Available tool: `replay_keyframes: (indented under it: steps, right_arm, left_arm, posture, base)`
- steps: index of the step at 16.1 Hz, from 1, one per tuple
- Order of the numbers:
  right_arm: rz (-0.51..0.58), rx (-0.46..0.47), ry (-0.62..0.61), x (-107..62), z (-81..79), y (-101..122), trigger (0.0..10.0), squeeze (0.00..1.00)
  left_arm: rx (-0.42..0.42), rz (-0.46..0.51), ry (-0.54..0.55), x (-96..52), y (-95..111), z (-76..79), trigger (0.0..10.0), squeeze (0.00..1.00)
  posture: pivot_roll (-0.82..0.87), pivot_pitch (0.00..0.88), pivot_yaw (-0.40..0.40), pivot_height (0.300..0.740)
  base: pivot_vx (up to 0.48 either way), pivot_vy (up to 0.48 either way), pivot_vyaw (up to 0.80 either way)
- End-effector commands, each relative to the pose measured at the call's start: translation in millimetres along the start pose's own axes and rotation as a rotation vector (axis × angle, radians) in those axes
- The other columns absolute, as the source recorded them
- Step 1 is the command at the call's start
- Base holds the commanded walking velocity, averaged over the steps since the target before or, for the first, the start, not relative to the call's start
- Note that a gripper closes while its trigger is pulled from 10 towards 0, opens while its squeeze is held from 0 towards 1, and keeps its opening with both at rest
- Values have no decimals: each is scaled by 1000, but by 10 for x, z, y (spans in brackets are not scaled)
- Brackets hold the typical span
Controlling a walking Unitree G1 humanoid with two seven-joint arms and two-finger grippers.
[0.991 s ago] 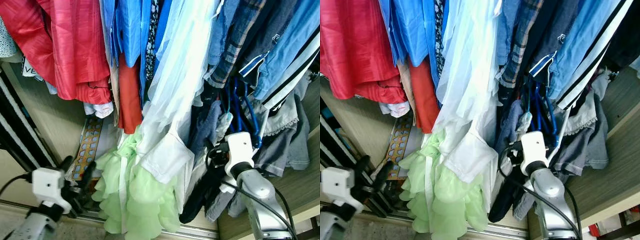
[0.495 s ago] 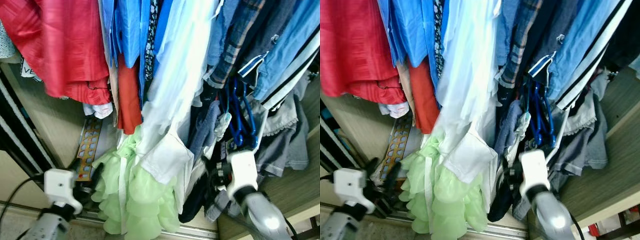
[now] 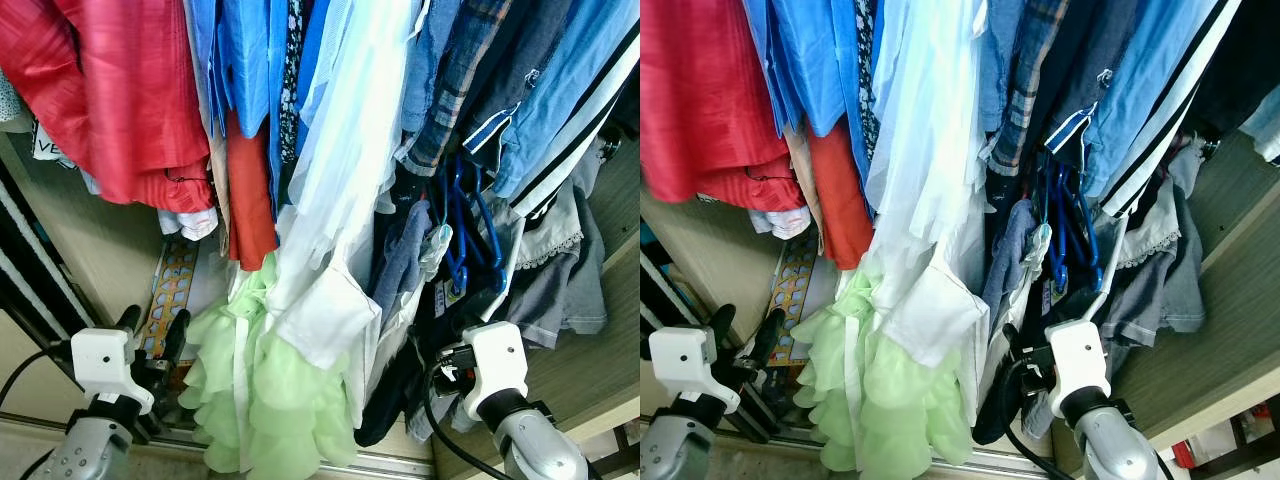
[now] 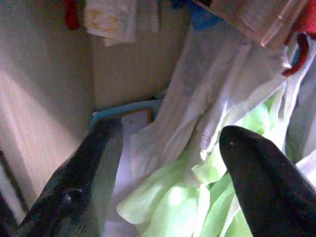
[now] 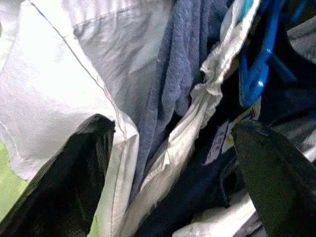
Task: Clean up the room
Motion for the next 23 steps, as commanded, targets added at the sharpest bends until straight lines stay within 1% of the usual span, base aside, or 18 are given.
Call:
replay_keyframes:
  steps: [1, 3, 4, 5, 6, 7, 8, 9, 10, 11, 12, 13, 15, 16, 19, 20, 21, 23]
  right_arm:
    - [28, -27, 21, 33, -7, 53, 10000, 0]
    - [37, -25, 15, 120, -2, 76, 10000, 0]
    - [40, -25, 17, 153, -1, 82, 10000, 0]
    - [44, -25, 21, 164, -7, 86, 10000, 0]
    - [50, -27, 27, 184, -13, 99, 10000, 0]
    - [60, -24, 38, 223, -31, 124, 10000, 0]
    - [65, -20, 41, 242, -47, 140, 10000, 0]
    - [68, -16, 41, 256, -56, 149, 10000, 0]
    - [76, -6, 40, 276, -75, 169, 10000, 0]
    - [81, -7, 40, 283, -86, 176, 10000, 0]
    - [85, -12, 40, 302, -92, 181, 10000, 0]
    - [89, -5, 46, 327, -88, 189, 10000, 0]
    - [91, 6, 47, 359, -80, 199, 10000, 0]
    - [95, 7, 53, 373, -100, 205, 10000, 0]
    - [93, 10, 63, 379, -125, 201, 10000, 0]
    - [91, 9, 73, 384, -134, 197, 10000, 0]
    - [96, -3, 92, 403, -154, 219, 10000, 0]
    - [97, -5, 97, 410, -156, 225, 10000, 0]
  left_arm:
    - [-2, -12, 24, -30, -1, -21, 10000, 0]
    - [-14, -33, 45, -40, -19, -18, 10000, 0]
    - [6, -47, 88, -36, -20, -39, 10000, 0]
    - [50, -52, 128, -36, -17, -62, 10000, 0]
    - [52, -61, 130, -32, -16, -52, 10000, 0]
    - [4, -64, 70, -31, -5, 2, 10000, 0]
    - [-13, -66, 30, -50, -9, 29, 10000, 0]
    - [7, -74, 42, -71, -21, 21, 10000, 0]
    - [66, -82, 60, -86, -30, 1, 10000, 0]
    - [63, -82, 62, -80, -23, 3, 10000, 0]
    - [71, -74, 61, -43, -1, 18, 10000, 0]
    - [58, -58, 88, 11, 23, 15, 10000, 0]
    - [51, -16, 96, 93, 87, 37, 10000, 0]
    - [49, -17, 105, 106, 81, 49, 10000, 0]
    - [80, -40, 104, 88, 47, 46, 10000, 0]
    - [121, -52, 125, 84, 34, 24, 10000, 0]
    - [136, -60, 136, 85, 20, 19, 10000, 0]
    - [134, -59, 130, 80, 16, 40, 10000, 0]
  posture:
    - [-51, 0, -73, 740]
    - [-42, 0, -81, 740]
    - [-36, 0, -89, 740]
    - [-33, 0, -92, 740]
    - [-23, 0, -96, 740]
    - [-19, 0, -95, 740]
    - [-19, 0, -91, 740]
    - [-19, 0, -91, 740]
    - [-17, 0, -78, 740]
    - [-17, 0, -78, 740]
    - [-13, 0, -81, 740]
    - [-13, 0, -81, 740]
    - [-11, 0, -80, 740]
    - [-15, 0, -74, 740]
    - [-18, 0, -71, 740]
    - [-16, 0, -74, 740]
    - [-18, 0, -82, 740]
    - [-18, 0, -82, 740]
  base:
    - [0, 0, 800]
    - [0, 0, 800]
    - [0, 0, 800]
    - [0, 0, 800]
    - [0, 0, 800]
    - [0, 0, 800]
    - [0, 0, 800]
    - [0, 0, 800]
    - [0, 0, 800]
    - [0, 0, 800]
    - [0, 0, 800]
    - [0, 0, 800]
    - [0, 0, 800]
    - [0, 0, 800]
    - [0, 0, 800]
    - [0, 0, 800]
    - [0, 0, 800]
    - [0, 0, 800]
Point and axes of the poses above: a point about 5 cm out from each wrist's last joint towards the gripper, its own x axis pointing out of the wrist towards the gripper, its own y axis along the axis of the wrist's last joint, z = x × y, the point moved 1 cm from there along x, pointing out of the wrist towards the gripper, and after that the axes turned 1 degree about x, right-handed, at the moved point
